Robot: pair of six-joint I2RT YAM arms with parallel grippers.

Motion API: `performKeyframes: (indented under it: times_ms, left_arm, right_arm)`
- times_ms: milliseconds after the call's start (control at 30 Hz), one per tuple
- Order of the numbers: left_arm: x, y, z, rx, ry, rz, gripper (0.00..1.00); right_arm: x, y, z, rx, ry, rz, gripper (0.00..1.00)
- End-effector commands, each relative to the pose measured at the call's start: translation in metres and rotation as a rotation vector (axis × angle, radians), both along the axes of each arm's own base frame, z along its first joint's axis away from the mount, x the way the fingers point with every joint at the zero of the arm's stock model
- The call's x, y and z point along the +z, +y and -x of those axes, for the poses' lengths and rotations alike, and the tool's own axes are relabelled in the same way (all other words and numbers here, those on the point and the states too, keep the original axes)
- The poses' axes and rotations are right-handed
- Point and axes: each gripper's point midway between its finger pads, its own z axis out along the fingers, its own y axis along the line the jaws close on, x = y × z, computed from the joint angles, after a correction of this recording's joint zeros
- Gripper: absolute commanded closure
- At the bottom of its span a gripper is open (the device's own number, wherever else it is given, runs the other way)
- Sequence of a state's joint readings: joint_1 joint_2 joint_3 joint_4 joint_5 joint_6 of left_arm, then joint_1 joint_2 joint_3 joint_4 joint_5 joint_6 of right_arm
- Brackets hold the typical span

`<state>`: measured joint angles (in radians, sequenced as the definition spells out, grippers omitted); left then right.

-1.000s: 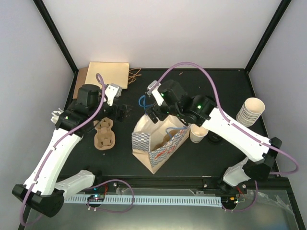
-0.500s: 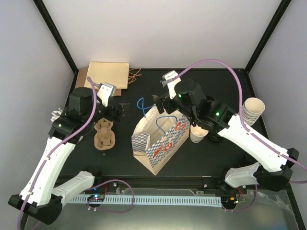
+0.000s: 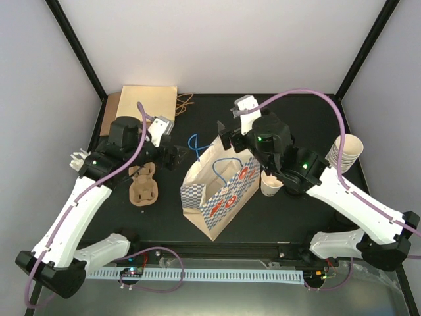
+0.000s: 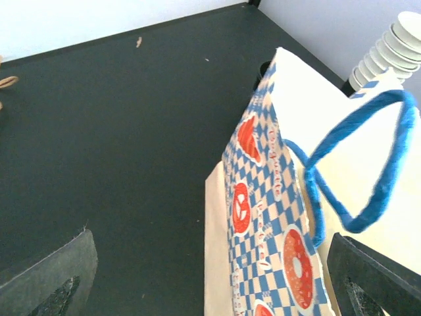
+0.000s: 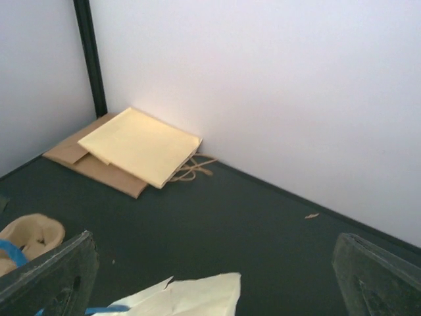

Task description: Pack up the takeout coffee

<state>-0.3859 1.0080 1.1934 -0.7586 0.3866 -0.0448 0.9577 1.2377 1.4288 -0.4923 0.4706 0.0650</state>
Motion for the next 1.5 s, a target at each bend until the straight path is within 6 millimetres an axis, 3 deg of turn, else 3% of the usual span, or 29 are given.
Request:
performKeyframes:
  times_ms: [0,367,567,733,1000,1200,1467]
  left_arm:
    - [0.014,-0.018,0.004,-0.076,-0.038,0.025,0.03]
    - [-0.004,-0.045,-0.003,-0.121,0.006,-0.087,0.18]
    - [-0.011,-0.06,0.007,-0.149,0.049,-0.132,0.27]
    - [-0.023,-0.058,0.011,-0.053,0.116,-0.142,0.4]
    - [-0.03,-0.053,0.024,-0.05,0.187,-0.161,0.64]
    - [-0.025,-0.045,0.017,-0.012,0.14,-0.186,0.98]
    - [-0.008,-0.025,0.0,0.093,0.034,-0.221,0.98]
  right_arm:
    - [0.037,-0.017,-0.005,-0.071,-0.139,-0.057,0.0]
    - [0.065,-0.037,0.0,-0.12,-0.249,-0.1,0.0]
    - [0.063,-0.043,0.002,-0.136,-0.253,-0.093,0.0]
    - [0.06,-0.048,0.003,-0.147,-0.253,-0.094,0.0]
    - [0.046,-0.052,0.008,-0.133,-0.209,-0.056,0.0]
    - [0.027,-0.055,0.02,-0.078,-0.123,-0.014,0.0]
    - [0.001,-0.064,0.041,-0.018,-0.006,0.004,0.0]
